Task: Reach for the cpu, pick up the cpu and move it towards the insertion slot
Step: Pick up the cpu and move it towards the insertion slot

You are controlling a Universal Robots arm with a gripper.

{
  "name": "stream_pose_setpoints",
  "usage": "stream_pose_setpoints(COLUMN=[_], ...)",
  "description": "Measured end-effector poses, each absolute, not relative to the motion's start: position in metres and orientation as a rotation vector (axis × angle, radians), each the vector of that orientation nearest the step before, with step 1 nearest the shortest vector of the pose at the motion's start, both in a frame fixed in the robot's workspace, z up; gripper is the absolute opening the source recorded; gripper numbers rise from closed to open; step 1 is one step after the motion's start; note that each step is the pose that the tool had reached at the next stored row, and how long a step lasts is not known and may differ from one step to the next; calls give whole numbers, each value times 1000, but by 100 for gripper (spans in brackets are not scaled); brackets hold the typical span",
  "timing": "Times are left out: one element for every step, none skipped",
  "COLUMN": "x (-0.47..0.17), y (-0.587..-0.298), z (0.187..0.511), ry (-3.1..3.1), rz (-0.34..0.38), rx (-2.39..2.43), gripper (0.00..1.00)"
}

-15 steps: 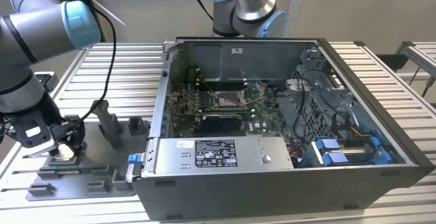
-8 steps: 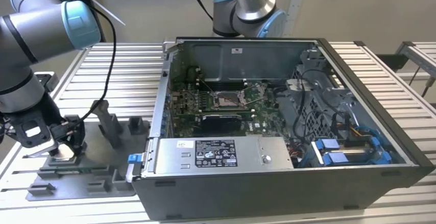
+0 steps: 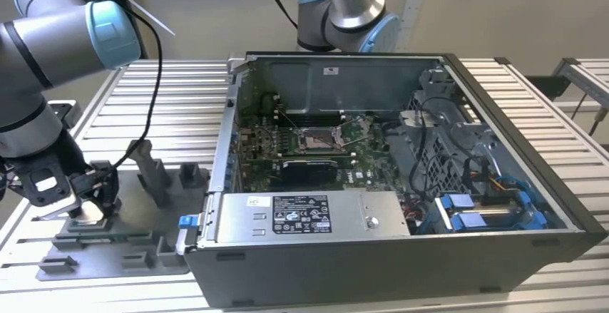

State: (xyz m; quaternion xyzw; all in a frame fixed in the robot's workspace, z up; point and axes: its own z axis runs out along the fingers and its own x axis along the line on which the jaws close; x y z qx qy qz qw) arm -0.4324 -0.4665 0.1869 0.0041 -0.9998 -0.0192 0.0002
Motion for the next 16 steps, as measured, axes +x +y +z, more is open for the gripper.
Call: stream_pose_setpoints(x=[-432,-432,-432,-432,-432,-432,-432,-432,-432,-432,-432,-432,-432,-432,-432,-432], y=[-467,-467,-467,-467,-467,-467,-467,-467,-467,-467,-467,-467,-467,-467,-467,-467], z=[188,190,191,193,195,197,199,201,202,204,206,207,209,210,211,212], ry=[-3140,-3140,-3140,-3140,-3140,-3140,-3140,-3140,-3140,-3140,-3140,-3140,-3140,-3140,-3140,-3140], rz=[-60,-60,-60,-60,-60,-60,-60,-60,-60,-60,-60,-60,-60,-60,-60,-60], rx=[13,13,13,13,13,13,13,13,13,13,13,13,13,13,13,13], gripper=[0,0,0,0,0,0,0,0,0,0,0,0,0,0,0,0])
